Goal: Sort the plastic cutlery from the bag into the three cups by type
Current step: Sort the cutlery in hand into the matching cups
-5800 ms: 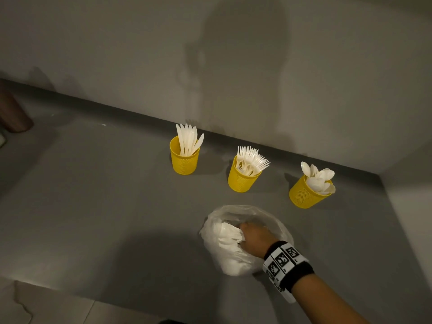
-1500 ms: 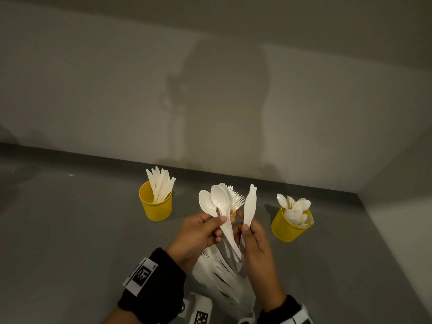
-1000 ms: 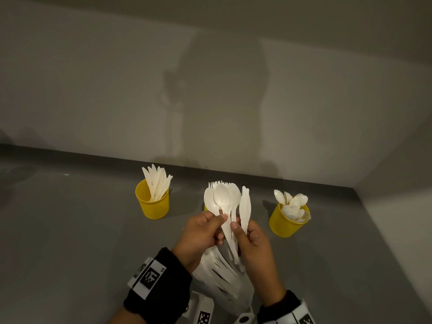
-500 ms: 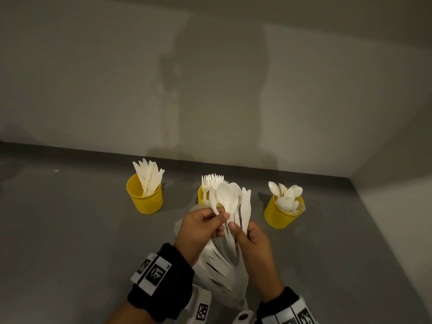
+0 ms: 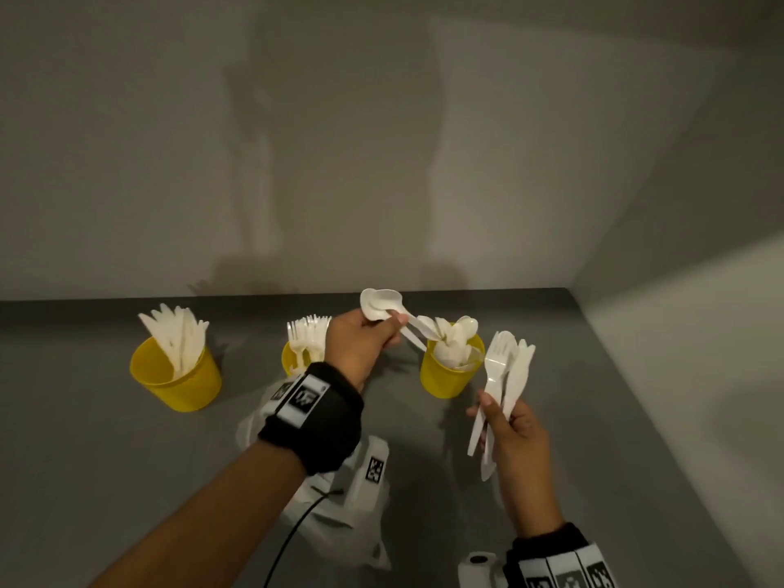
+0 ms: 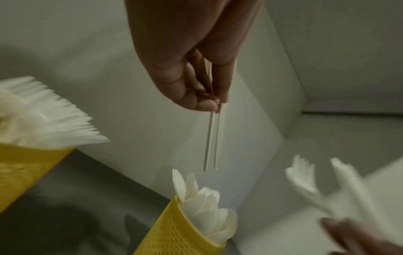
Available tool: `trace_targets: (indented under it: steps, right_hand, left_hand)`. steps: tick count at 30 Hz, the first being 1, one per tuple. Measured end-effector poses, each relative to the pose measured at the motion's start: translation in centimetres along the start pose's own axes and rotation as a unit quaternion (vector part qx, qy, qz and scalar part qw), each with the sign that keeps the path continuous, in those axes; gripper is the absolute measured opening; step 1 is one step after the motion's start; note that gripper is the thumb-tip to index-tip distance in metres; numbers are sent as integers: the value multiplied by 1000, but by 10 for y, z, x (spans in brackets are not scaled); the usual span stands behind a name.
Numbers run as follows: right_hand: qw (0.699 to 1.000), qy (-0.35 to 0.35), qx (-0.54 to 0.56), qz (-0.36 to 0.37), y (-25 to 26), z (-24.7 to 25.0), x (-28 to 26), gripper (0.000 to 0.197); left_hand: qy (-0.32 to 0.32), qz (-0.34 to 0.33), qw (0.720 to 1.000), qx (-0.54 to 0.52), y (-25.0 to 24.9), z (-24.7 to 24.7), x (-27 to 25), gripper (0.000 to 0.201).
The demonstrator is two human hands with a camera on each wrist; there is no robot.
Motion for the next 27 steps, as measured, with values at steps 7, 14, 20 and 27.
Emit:
trace_targets:
  steps: [7, 14, 20, 27]
  right_hand:
    - [999, -17, -29, -10, 0, 35, 24, 7]
    - [996, 2, -90, -29, -5, 39, 39, 20]
    - [996, 36, -74, -28, -1, 31, 41, 21]
    - [981, 155, 58, -104, -8, -9, 13, 22]
  left_hand:
    - [-28, 19, 990, 139, 27, -51, 44, 20]
    - [64, 35, 961, 267, 51, -93, 43, 30]
    - [28, -36, 936, 350, 20, -77, 27, 76]
    - [183, -27, 958, 221, 15, -85, -42, 14]
Point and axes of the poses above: each hand's wrist, its own x-axis towards the middle knuckle, its own z-axis out of the back of the hand, y = z × x, the point moved 10 cm from there along x, towards the middle knuckle, and after that the axes turned 6 degrees about x, right-handed, at the moved point
